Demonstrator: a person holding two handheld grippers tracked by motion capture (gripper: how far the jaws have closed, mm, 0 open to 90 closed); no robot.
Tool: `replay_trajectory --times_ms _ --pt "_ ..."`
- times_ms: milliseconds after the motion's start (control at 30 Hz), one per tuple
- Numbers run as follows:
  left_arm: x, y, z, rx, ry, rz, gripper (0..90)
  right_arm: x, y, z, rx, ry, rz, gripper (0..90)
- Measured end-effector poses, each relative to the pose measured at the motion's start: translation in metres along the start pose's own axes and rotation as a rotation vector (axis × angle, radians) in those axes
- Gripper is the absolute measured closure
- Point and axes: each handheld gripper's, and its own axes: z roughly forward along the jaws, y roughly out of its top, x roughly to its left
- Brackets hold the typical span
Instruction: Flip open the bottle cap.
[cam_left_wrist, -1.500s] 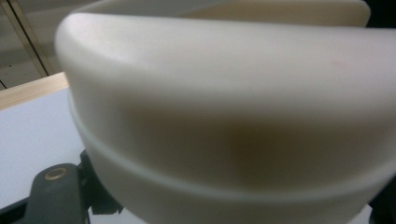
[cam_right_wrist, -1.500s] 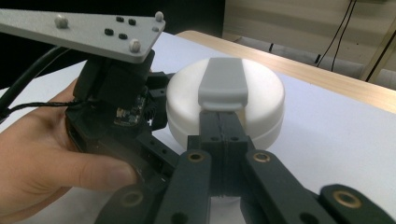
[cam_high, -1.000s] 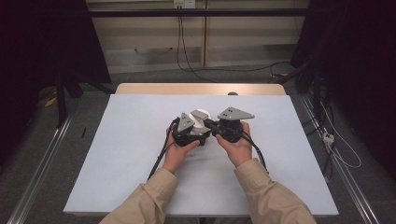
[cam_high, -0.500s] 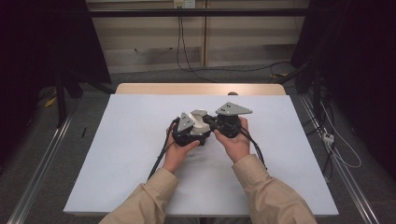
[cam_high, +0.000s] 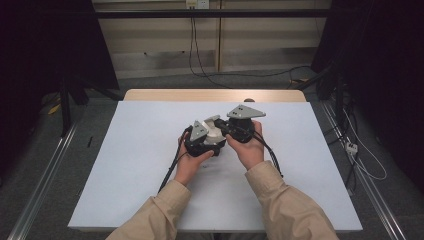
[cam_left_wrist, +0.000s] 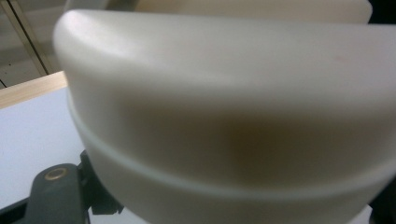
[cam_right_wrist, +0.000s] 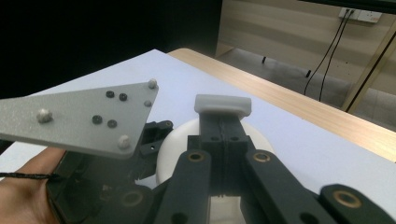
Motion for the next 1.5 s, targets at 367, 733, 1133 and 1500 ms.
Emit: replay_trajectory --times_ms 367,733,1133,1500 --pt "0.0 0.0 0.0 0.002 0.001 0.0 18.6 0.001 0.007 0.008 -0.013 -0.005 -0.009 90.0" --pt "0.0 0.0 0.0 0.002 0.003 0.001 18.6 0.001 0.011 0.011 -0.013 -0.009 -0.028 90.0" --pt "0.001 0.0 0.0 0.005 0.009 0.015 18.6 0.001 0.015 0.016 -0.017 -0.014 -0.043 90.0" --pt "0.001 0.0 0.0 0.004 0.01 0.012 18.6 0.001 0.018 0.021 -0.02 -0.022 -0.05 90.0"
